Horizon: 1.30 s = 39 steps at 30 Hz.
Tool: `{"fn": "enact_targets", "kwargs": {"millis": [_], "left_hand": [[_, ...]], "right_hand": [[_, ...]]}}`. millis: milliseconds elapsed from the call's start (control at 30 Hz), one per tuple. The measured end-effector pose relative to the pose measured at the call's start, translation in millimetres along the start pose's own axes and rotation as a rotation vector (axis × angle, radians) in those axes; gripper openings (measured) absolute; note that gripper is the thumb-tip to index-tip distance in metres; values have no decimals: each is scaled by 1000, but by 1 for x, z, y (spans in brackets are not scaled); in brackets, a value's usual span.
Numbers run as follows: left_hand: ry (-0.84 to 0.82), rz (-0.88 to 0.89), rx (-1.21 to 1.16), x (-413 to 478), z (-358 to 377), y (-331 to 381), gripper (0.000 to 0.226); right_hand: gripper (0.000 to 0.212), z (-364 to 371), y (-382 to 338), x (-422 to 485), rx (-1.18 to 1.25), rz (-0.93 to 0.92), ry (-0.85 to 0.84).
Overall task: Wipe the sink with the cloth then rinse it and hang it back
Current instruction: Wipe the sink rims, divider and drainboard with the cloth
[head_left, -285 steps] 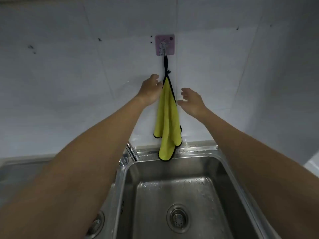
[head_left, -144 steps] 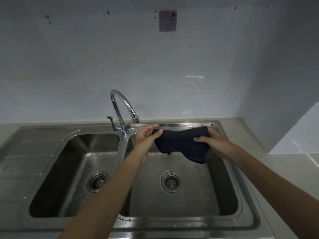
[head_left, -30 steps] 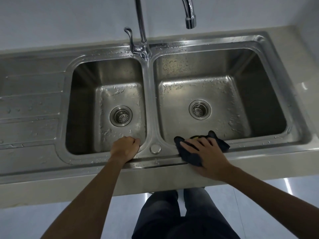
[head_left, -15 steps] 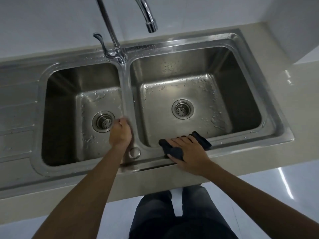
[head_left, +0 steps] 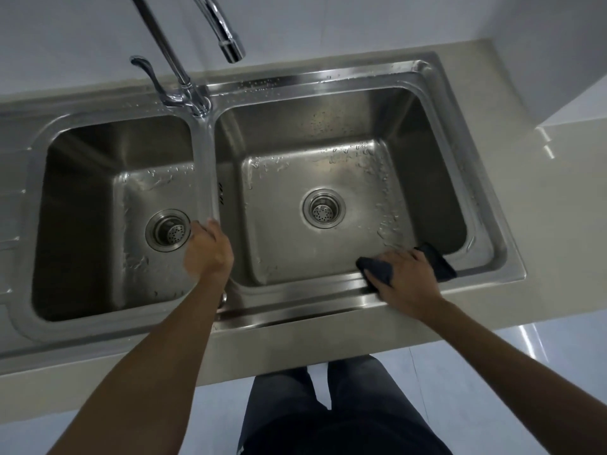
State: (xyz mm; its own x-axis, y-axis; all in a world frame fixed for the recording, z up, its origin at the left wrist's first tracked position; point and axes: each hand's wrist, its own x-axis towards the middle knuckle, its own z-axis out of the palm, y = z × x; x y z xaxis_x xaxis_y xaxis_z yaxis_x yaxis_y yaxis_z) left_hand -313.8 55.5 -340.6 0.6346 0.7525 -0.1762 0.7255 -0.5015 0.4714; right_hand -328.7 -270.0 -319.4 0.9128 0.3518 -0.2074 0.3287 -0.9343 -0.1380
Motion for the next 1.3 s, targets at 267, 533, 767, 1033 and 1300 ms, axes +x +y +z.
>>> {"fn": "enact_targets", "kwargs": {"millis": [267, 533, 767, 1033, 1300], "left_hand": [[-16, -152, 62, 11, 2, 14, 51], [37, -152, 48, 40, 6, 53, 50], [93, -79, 74, 56, 12, 58, 49], [106, -12, 93, 60, 15, 56, 46], [56, 8, 179, 68, 20, 51, 49]], "right_hand": [[53, 21, -87, 15, 108, -291, -77], [46, 1, 5, -2, 165, -193, -60], [68, -5, 105, -5, -18, 94, -65], [67, -16, 145, 45, -298, -43, -76], [76, -41, 152, 180, -279, -32, 40]]}}
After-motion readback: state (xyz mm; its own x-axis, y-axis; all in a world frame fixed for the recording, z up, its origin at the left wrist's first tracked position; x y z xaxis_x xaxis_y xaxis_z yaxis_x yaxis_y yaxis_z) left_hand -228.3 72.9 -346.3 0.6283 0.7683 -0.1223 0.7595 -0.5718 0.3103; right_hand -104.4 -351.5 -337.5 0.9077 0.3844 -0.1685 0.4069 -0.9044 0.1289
